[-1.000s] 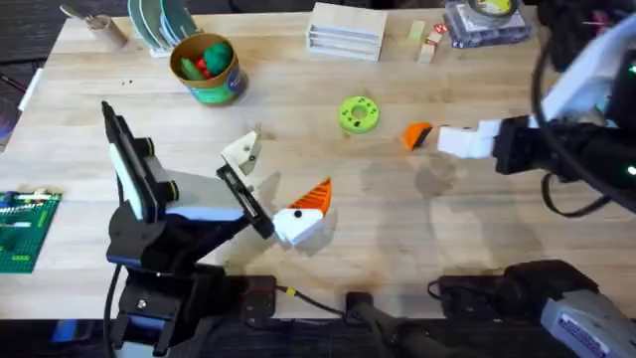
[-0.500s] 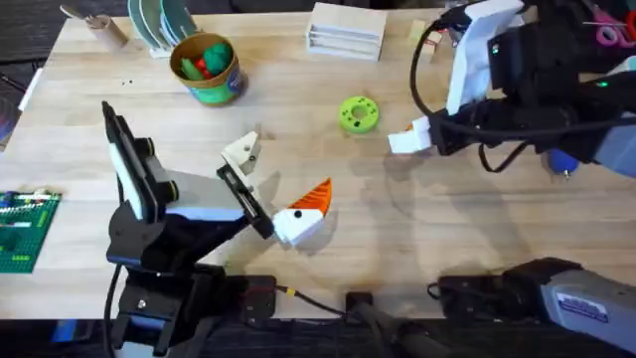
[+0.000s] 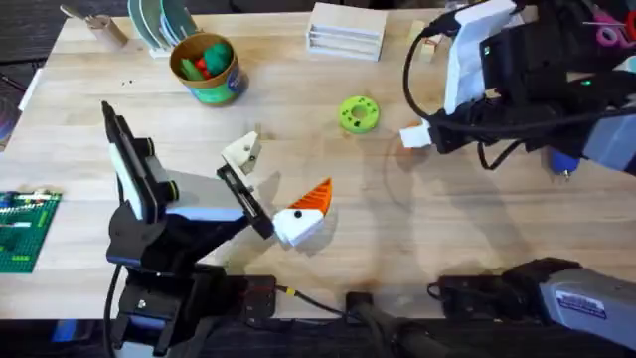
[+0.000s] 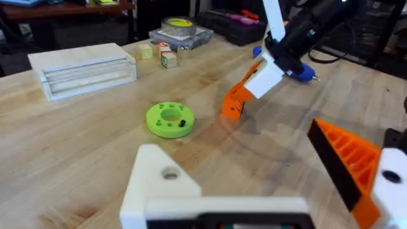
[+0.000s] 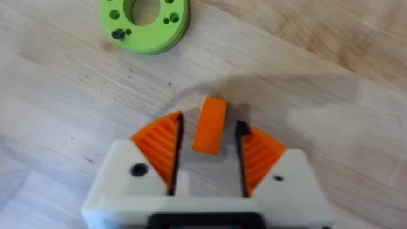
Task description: Pick up the gripper from the table and insert it into the empty holder that is missing its gripper. Then pick up a screw, insert it into the mounting hole, and use the screwdriver to tighten it. Finally, clean up the table by picking up the vegetable and placing it into the bucket.
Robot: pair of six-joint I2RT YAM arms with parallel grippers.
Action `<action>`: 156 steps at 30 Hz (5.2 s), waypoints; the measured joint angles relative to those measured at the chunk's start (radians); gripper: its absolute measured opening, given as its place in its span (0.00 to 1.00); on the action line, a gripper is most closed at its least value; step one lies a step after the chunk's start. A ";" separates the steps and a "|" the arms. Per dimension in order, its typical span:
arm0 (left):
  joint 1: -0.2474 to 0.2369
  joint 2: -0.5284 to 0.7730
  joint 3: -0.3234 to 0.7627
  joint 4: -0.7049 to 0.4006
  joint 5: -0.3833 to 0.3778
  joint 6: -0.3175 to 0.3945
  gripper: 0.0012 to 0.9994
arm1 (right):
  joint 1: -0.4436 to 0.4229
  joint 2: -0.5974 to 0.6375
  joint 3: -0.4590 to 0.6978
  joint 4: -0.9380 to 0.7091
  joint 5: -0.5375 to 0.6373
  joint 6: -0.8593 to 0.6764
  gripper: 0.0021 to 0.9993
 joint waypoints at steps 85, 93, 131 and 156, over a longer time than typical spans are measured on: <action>0.000 0.000 0.000 0.000 -0.015 0.000 0.99 | 0.266 0.365 0.047 0.995 -0.997 1.090 0.01; 0.004 0.000 0.000 0.001 -0.047 -0.011 0.99 | 0.286 0.448 0.047 1.147 -0.986 1.135 0.01; 0.016 0.000 0.000 0.004 -0.067 -0.029 0.99 | 0.405 0.462 0.066 1.163 -0.854 1.136 0.01; 0.029 0.000 0.000 0.000 -0.037 -0.045 0.99 | 0.416 0.462 0.068 1.130 -0.849 1.124 0.05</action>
